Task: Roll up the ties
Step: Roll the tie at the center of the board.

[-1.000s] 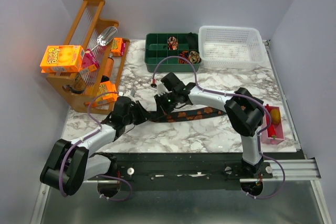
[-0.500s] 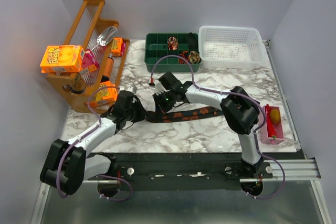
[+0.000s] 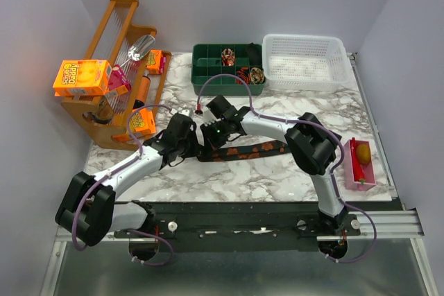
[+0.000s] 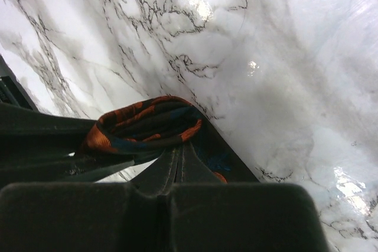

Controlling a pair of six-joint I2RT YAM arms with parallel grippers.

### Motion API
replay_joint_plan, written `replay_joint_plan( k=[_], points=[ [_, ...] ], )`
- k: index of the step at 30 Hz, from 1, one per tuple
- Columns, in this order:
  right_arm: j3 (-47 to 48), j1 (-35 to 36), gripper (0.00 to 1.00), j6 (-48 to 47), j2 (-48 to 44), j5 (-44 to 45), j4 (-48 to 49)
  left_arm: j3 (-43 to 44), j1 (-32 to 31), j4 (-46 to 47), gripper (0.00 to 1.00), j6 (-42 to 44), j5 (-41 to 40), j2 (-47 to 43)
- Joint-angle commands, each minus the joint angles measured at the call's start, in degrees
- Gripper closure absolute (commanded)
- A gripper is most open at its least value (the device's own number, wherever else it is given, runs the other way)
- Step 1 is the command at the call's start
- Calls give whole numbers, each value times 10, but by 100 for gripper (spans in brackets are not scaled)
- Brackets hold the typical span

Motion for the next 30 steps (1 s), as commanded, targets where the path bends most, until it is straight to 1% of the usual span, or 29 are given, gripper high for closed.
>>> replay_joint_plan(
  k=[1,6,12,16,26,30],
  points=[
    [10,-1,99,16,12,-25,8,32,-24,-15,85,-5,-42,10],
    [-4,-1,100,32,12,-44,30,68,-44,-25,82,-3,-63,30],
    [-12,-1,100,55,12,-67,53,91,-69,-40,81,2,-82,55],
    [-12,-1,100,60,14,-63,57,89,-78,-41,81,-3,-89,59],
    [-12,-1,100,70,28,-71,68,79,-79,-35,81,-3,-90,34],
    [-10,-2,100,70,26,-73,67,83,-79,-52,81,4,-93,37]
  ],
)
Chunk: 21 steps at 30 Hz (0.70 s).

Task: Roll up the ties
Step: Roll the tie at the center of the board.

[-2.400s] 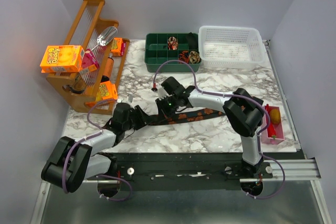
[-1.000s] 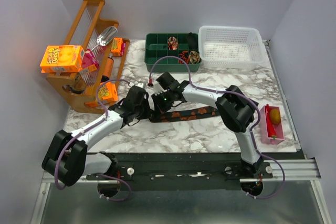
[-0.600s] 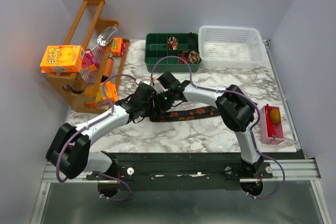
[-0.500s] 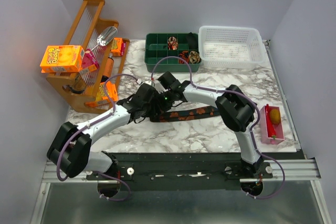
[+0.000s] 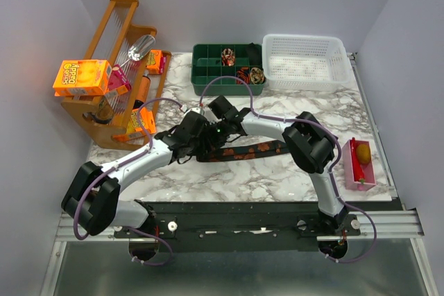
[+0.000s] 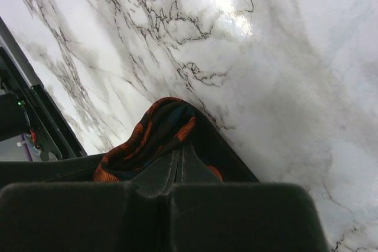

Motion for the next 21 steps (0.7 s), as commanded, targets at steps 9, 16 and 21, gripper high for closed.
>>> replay_joint_plan(
  k=[9,16,21],
  points=[
    [11,1,100,-2,-46,0,9,38,-9,-122,82,14,-104,-2],
    [4,-18,100,-13,-75,22,-5,69,-9,-221,83,7,-198,-7],
    [-16,-42,100,-24,-89,33,-10,85,-9,-267,83,7,-238,2]
  ],
)
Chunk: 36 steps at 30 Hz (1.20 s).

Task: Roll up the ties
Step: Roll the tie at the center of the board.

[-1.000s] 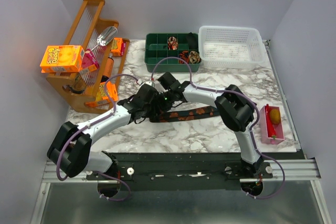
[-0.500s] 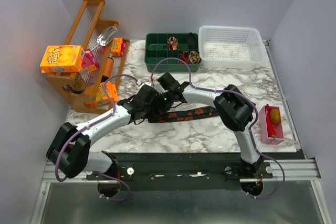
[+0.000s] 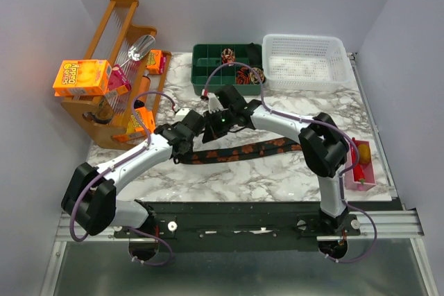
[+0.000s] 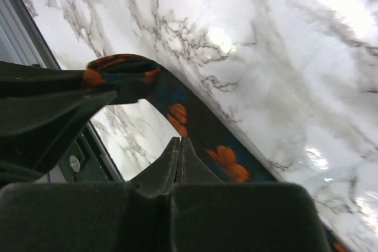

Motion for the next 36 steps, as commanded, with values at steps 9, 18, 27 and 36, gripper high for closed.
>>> replay_joint_plan(
  k=[9,18,27,36],
  points=[
    [-37,-45,100,-26,-33,37,-20,20,-21,-43,83,4,-61,56],
    [-45,-49,100,-30,-33,40,-25,57,-67,-30,82,5,-51,121],
    [-47,-51,100,-33,-26,37,-27,46,-80,35,57,4,12,150],
    [-48,-52,100,-36,-22,36,-30,9,-81,124,39,-14,100,133]
  ],
)
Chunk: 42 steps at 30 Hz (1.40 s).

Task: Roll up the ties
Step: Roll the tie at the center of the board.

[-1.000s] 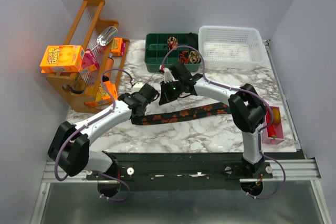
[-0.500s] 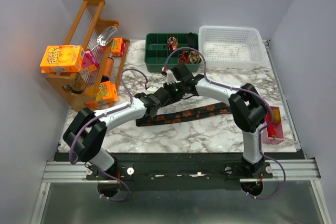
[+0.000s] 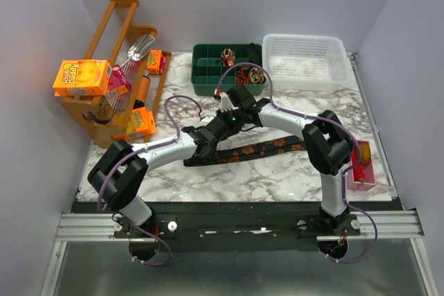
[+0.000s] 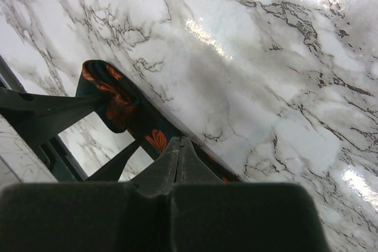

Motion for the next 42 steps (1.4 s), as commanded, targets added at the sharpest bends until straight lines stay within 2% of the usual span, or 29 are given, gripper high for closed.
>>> replay_joint_plan(
  k=[1,8,16,23,31,42],
  points=[
    [-8,-5,100,-13,-9,4,-12,-32,-3,70,38,-26,70,-14],
    [-11,-5,100,-15,-15,-5,-14,-52,-2,96,36,-36,91,-29],
    [-18,2,100,-20,-37,-23,-20,-58,25,79,27,-28,88,-108],
    [-21,30,100,-21,-48,-37,-19,-107,111,95,23,-22,153,-206],
    [3,67,100,-22,-32,-47,-19,-187,229,133,18,-21,279,-283],
    [41,79,100,-20,26,-33,-19,-265,298,218,18,-35,373,-310]
  ],
)
